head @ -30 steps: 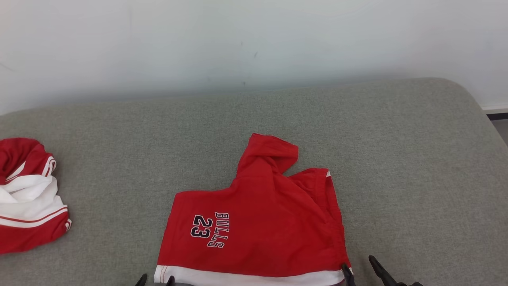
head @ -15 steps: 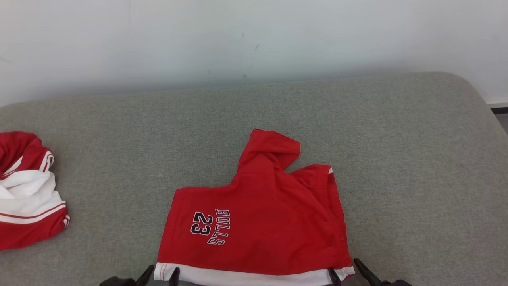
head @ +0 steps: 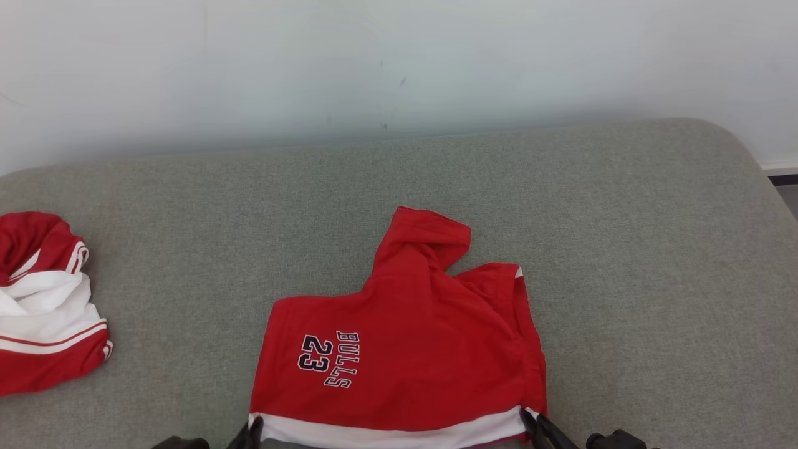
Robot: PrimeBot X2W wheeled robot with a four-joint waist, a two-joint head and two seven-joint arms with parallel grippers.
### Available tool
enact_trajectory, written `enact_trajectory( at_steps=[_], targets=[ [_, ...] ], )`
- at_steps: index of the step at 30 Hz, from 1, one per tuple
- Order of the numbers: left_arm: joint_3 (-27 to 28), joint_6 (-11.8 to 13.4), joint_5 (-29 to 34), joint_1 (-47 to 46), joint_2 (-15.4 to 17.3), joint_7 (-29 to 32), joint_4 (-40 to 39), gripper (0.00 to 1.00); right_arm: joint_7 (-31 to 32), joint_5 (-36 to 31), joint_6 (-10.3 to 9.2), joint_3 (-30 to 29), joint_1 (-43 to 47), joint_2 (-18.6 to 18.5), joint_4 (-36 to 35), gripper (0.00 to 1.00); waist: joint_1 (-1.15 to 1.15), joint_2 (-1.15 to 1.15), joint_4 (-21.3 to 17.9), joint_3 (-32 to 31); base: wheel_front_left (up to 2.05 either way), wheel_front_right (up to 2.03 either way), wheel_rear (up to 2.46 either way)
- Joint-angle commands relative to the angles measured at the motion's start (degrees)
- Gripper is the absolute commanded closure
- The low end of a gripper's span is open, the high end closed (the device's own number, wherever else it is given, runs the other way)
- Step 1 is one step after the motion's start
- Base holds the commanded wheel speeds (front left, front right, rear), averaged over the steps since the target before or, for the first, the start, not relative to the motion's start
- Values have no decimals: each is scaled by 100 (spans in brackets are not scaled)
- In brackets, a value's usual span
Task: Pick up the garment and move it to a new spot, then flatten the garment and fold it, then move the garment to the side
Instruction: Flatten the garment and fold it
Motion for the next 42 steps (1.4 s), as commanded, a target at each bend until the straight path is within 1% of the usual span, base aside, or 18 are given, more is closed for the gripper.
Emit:
enact_trajectory(
  at_steps=[1,4,7,11,14,16,18,21,22,24,30,33,37,42],
  targets=[
    [56,11,55,60,54,-49,-113,100,-4,69,-13,83,103,-72,-169,100,0,0,14,-18,0,0,0],
    [177,66,131,39,135,-72,-336,100,-4,192,-13,208,124,-181,-477,100,0,0,4,-16,0,0,0],
    [252,132,247,-173,255,-75,-642,100,-4,379,-13,263,2,-264,-740,100,0,0,-10,4,0,0,0],
    [216,125,456,-714,515,202,-994,100,96,743,-13,343,-332,-368,-1118,100,0,0,-18,85,0,0,0],
    [235,50,536,-1364,662,496,-1232,100,246,1061,-13,374,-754,-494,-1377,100,0,0,-55,234,0,0,0],
    [191,-50,586,-1862,762,757,-1342,100,337,1207,-13,335,-1133,-607,-1487,100,0,0,-68,363,0,0,0],
    [97,-138,685,-2429,907,1010,-1377,100,380,1439,-13,273,-1559,-614,-1574,100,0,0,-92,519,0,0,0],
    [81,-241,515,-3328,932,1322,-1324,100,447,1671,-13,186,-2362,-698,-1628,100,0,0,-107,788,0,0,0],
    [93,-241,504,-3630,972,1414,-1275,100,498,1742,-13,189,-2627,-707,-1621,100,0,0,-113,887,0,0,0],
    [87,-275,424,-4298,1025,1540,-1132,100,598,1804,-13,227,-3303,-758,-1580,100,0,0,-118,1094,0,0,0],
    [-83,-282,51,-6062,897,1732,-586,100,976,2363,-13,52,-5179,-774,-1164,100,0,0,-49,1681,0,0,0],
    [-195,-280,-140,-6831,875,1758,-232,100,1162,2439,-13,35,-6063,-837,-821,100,0,0,-19,1928,0,0,0],
    [-501,-281,-156,-7786,919,1715,164,100,1303,2350,-13,207,-7112,-894,-321,100,0,0,-35,2216,0,0,0],
    [-665,-282,-314,-8803,889,1570,691,100,1385,2546,-13,169,-8272,-843,462,100,0,0,-24,2512,0,0,0]
  ],
)
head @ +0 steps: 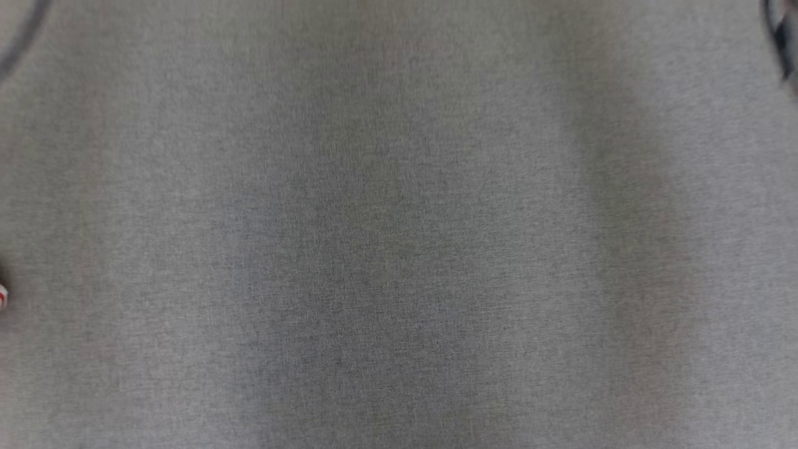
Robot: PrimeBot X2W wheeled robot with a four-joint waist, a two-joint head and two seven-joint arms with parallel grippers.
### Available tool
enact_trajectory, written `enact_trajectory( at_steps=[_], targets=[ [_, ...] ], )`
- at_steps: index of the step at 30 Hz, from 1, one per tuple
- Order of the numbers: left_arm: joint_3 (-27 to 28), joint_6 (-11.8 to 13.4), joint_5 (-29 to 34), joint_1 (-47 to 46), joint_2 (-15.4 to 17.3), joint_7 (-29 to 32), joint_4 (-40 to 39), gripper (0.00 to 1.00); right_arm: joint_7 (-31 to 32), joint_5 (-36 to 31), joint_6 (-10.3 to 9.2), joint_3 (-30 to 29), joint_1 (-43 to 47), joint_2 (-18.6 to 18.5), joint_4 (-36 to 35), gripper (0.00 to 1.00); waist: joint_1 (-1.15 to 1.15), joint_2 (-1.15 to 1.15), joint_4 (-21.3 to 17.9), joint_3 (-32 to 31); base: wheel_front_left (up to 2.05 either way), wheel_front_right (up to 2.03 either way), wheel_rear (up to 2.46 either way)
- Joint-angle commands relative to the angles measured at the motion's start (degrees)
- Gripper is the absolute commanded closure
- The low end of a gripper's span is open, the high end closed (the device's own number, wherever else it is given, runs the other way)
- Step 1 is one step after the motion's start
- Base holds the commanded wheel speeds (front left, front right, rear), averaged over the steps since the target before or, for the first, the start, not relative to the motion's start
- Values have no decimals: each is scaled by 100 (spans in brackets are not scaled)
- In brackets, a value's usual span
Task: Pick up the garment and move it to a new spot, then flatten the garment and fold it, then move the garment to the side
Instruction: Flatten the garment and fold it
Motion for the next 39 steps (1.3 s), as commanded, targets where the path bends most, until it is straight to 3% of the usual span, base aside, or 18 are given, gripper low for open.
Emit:
enact_trajectory(
  at_steps=[1,13,22,32,37,39],
  targets=[
    [26,12,-86,-232,-11,-69,137,100,13,118,-13,-52,-208,58,185,100,-2,-1,12,303,0,0,0],
    [-549,13,-520,-1207,-140,-457,1079,100,-300,459,-14,327,-1284,10,1339,100,-2,-1,-11,696,0,0,0],
    [-1112,12,-997,-1017,-150,-929,1162,100,-621,791,-13,981,-1188,-65,1425,100,-2,-1,45,794,0,0,0],
    [-1179,12,-1611,71,-58,-1540,652,100,-1033,1361,-13,1881,-131,-573,513,100,-2,-1,70,351,0,0,0],
    [-1022,88,-1727,1111,-8,-1665,208,100,-1239,1718,-13,1982,835,-853,32,100,-2,-1,104,-41,0,0,0],
    [-870,231,-1744,1837,61,-1679,-204,100,-1309,1828,-13,1990,1511,-978,-214,100,-2,-1,124,-293,0,0,0]
  ],
)
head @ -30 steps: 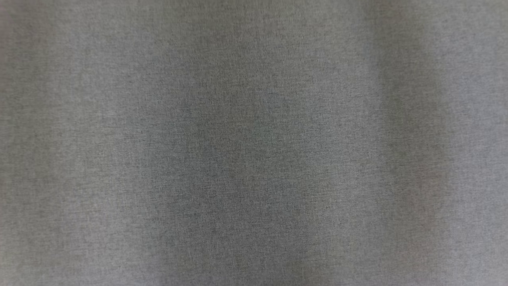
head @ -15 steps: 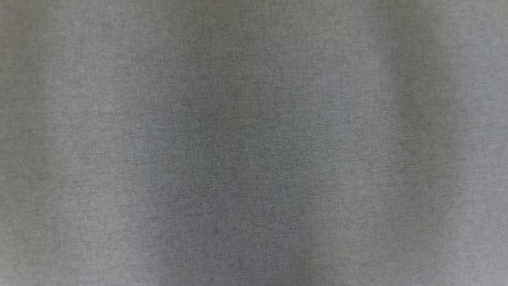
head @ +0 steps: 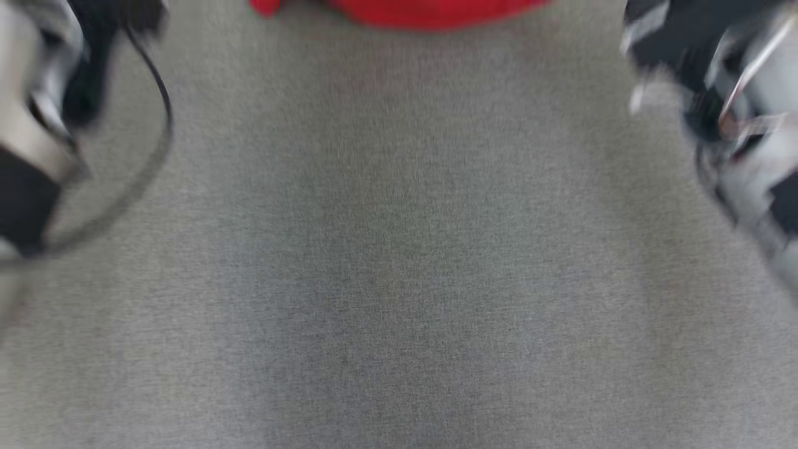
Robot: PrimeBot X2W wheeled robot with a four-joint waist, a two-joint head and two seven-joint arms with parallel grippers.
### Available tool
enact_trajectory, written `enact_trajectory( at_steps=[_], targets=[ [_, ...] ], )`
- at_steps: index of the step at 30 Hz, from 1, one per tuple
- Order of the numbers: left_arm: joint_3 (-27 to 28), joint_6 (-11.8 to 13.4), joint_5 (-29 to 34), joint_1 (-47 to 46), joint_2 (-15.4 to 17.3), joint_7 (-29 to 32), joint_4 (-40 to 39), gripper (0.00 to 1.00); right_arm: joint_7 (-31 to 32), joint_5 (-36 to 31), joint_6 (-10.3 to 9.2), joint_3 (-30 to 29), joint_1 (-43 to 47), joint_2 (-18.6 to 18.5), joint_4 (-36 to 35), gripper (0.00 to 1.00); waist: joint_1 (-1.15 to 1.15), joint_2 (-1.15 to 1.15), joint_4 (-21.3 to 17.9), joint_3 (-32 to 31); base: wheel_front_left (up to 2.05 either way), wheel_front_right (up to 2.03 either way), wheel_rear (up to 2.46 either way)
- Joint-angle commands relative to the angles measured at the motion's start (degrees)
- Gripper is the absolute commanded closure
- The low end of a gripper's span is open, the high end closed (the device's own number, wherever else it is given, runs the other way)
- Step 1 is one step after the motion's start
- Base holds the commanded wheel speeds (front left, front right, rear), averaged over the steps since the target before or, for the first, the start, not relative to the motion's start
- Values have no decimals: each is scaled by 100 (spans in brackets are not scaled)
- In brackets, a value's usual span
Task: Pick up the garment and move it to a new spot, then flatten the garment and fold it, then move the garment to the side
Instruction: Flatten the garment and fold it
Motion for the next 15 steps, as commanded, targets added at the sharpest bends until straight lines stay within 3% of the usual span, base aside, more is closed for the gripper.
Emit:
enact_trajectory(
  at_steps=[1,10,15],
  targets=[
    [168,108,7,468,72,-37,-283,100,-54,92,-13,-32,431,-85,-143,100,1,0,49,-393,0,0,0],
    [924,737,240,3139,324,-31,-2222,100,-104,243,-13,-168,2470,-421,-922,100,1,0,89,-948,0,0,0],
    [1210,808,346,4219,363,-32,-2847,100,-108,205,-13,-158,3248,-481,-1191,100,1,0,132,-1047,0,0,0]
  ],
)
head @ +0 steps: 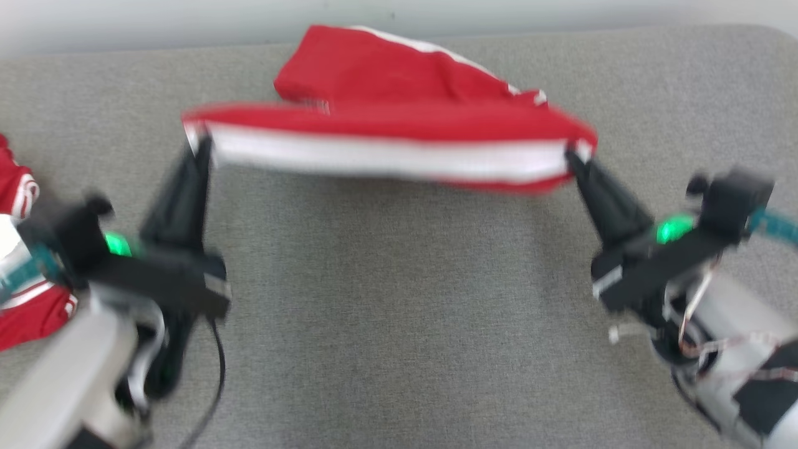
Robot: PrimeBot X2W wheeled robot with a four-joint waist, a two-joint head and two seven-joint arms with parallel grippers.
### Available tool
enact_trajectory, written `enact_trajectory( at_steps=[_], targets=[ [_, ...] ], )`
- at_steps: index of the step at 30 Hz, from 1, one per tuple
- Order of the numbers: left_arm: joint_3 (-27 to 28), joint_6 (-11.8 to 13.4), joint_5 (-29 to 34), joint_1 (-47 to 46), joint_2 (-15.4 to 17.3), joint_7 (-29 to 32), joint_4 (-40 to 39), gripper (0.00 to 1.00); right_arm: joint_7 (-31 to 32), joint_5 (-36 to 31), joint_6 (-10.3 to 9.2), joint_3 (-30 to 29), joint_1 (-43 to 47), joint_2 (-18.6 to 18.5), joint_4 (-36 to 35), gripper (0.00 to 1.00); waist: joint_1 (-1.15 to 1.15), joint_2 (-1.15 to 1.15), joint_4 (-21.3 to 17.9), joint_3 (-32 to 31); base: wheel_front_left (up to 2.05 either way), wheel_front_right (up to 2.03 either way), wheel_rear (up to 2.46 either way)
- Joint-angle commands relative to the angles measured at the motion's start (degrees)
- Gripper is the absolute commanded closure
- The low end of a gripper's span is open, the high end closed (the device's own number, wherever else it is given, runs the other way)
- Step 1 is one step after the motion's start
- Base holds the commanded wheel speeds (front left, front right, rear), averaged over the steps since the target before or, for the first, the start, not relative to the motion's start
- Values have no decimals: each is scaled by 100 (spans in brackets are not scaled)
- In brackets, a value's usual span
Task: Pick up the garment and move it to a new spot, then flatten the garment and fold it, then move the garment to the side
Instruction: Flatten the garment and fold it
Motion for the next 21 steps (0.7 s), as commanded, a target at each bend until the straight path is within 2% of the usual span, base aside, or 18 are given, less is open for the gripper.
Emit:
enact_trajectory(
  at_steps=[1,9,14,17,21],
  targets=[
    [3,9,71,246,25,-14,7,100,-31,-6,-13,-16,201,-23,-27,100,2,1,70,-99,0,0,0],
    [443,-248,290,1634,-325,-16,-34,100,-34,-217,-13,-107,1445,-8,-224,100,2,1,151,-403,0,0,0],
    [938,-368,495,2488,-764,-16,105,100,-35,-420,-13,-184,2146,77,-316,100,2,1,101,-618,0,0,0],
    [1138,-581,636,2977,-982,-16,264,100,-34,-563,-13,-255,2570,179,-339,100,2,1,79,-769,0,0,0],
    [1484,-720,830,3533,-1255,-16,294,100,-35,-658,-13,-328,3040,251,-399,100,2,1,49,-887,0,0,0]
  ],
)
